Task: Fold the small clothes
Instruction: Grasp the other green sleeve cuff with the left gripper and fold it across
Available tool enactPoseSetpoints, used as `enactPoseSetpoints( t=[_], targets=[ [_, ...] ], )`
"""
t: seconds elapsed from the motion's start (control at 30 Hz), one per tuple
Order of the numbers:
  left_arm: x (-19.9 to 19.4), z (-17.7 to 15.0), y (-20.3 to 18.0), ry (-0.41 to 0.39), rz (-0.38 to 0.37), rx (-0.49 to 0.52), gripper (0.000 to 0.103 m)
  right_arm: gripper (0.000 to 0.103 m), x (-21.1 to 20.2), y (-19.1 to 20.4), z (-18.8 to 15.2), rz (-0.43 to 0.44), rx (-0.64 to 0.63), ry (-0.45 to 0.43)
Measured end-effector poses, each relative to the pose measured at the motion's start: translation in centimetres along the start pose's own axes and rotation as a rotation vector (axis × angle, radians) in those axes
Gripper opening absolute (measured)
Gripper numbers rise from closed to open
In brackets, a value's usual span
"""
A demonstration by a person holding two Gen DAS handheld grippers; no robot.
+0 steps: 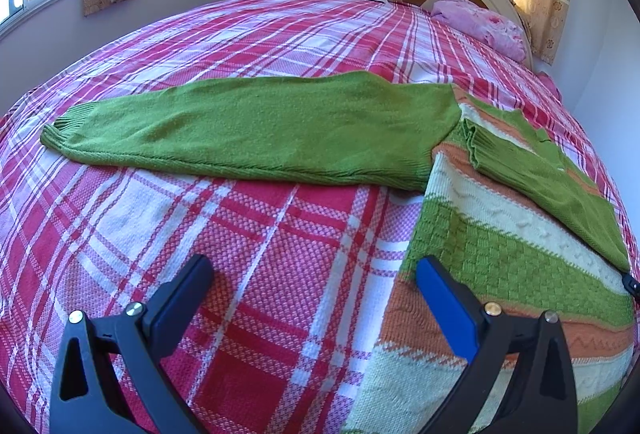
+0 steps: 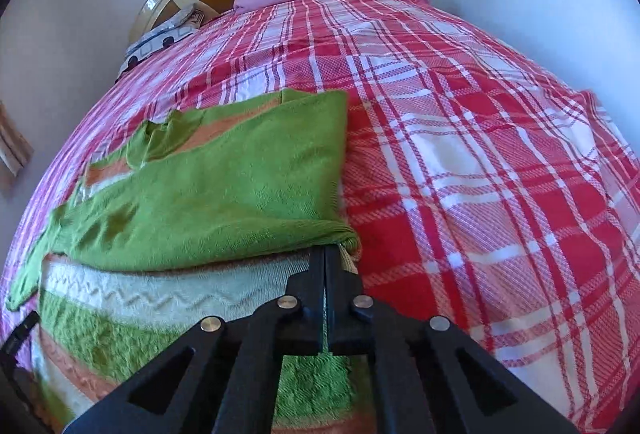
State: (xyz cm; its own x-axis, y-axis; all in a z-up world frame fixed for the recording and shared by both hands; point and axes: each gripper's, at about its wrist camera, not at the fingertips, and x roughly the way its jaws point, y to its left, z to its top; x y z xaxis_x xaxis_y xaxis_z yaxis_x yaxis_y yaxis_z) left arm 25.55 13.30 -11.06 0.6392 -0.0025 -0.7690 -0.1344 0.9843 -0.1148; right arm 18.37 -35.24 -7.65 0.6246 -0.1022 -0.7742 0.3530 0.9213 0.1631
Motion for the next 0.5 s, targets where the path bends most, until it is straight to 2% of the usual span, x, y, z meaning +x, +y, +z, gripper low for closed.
enactPoseSetpoints(
  t=[0.17, 0.23, 0.33, 0.5],
  targets=[
    [0.0, 0.0, 0.0, 0.0, -0.001, -0.001, 0.103, 0.0, -1.4, 1.6, -0.9, -0.093, -0.099, 0.0],
    [0.0, 0.0, 0.0, 0.0, 0.0, -0.001, 0.103, 0.002, -3.2, 3.0, -1.3, -0.12, -0.141, -0.049],
    [0.0, 0.0, 0.0, 0.001, 0.002, 0.001, 0.103, 0.002, -5.3, 6.8, -1.0, -0.06, -0.213, -0.166],
    [-0.1, -0.1, 0.1, -0.001, -0.009, -0.004, 0.103, 0.002, -2.8, 14.2, 0.1, 0.052, -0.31, -0.156]
  ],
)
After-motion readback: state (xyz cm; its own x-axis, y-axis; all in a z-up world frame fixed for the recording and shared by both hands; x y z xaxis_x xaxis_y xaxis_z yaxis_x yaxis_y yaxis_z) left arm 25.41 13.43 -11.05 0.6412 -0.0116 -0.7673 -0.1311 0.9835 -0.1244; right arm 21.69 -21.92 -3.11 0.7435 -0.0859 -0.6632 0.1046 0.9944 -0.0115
